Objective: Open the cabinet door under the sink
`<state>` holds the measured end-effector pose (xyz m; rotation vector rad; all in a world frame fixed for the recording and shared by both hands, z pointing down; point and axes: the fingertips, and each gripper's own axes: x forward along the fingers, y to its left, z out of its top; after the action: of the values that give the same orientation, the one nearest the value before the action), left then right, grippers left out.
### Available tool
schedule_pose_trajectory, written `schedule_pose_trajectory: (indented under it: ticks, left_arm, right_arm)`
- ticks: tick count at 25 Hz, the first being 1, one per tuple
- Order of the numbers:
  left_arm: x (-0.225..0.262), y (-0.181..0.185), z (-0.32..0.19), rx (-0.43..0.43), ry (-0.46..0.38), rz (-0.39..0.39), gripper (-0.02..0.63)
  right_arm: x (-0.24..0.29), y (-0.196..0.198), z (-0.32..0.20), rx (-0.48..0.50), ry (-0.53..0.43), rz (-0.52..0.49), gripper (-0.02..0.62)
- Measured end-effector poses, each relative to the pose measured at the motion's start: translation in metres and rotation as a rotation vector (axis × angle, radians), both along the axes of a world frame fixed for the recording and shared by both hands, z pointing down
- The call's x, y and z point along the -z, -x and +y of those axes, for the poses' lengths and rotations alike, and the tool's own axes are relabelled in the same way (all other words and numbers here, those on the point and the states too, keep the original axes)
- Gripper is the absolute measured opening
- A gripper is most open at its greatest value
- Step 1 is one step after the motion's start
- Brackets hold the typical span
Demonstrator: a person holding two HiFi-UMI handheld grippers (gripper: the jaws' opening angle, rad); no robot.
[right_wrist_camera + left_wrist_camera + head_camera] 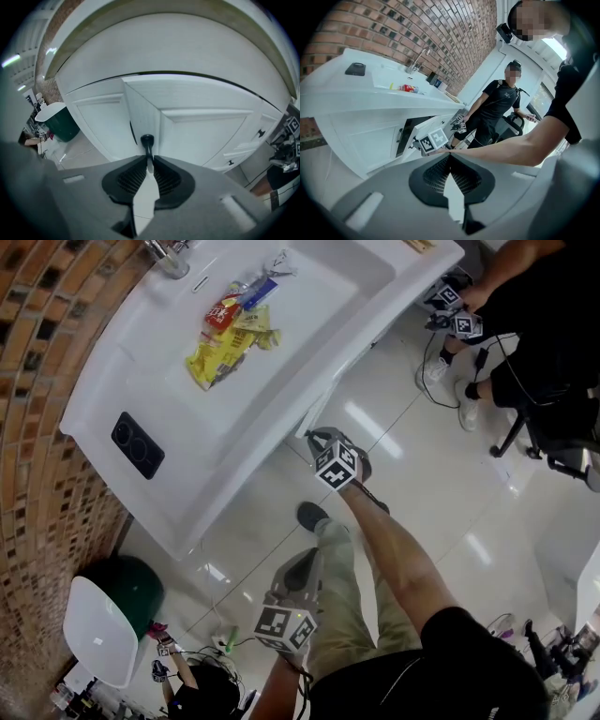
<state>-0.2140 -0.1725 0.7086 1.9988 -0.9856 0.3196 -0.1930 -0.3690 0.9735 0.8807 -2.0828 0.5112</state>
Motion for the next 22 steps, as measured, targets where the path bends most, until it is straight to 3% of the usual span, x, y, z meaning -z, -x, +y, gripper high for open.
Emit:
schedule_pose_trajectory:
  ticks: [9, 13, 22]
  left_arm:
    - [0.014, -0.064, 0.018, -0.019, -0.021, 0.022, 0.017]
    - [0.021, -0.096, 0.023, -0.029, -0.031, 0.03, 0.017]
    - [0.018, -0.116, 0.034, 0.004, -0.022, 0.007, 0.017]
  right_arm:
    - [0.002, -0.056, 0.04, -0.032, 0.035, -0.024, 0.034]
    - [0.003, -0.073, 0.047, 0.005, 0.03, -0.022, 0.034]
    - [0.003, -0.114, 0.058, -0.033, 0.038, -0.036, 0.032]
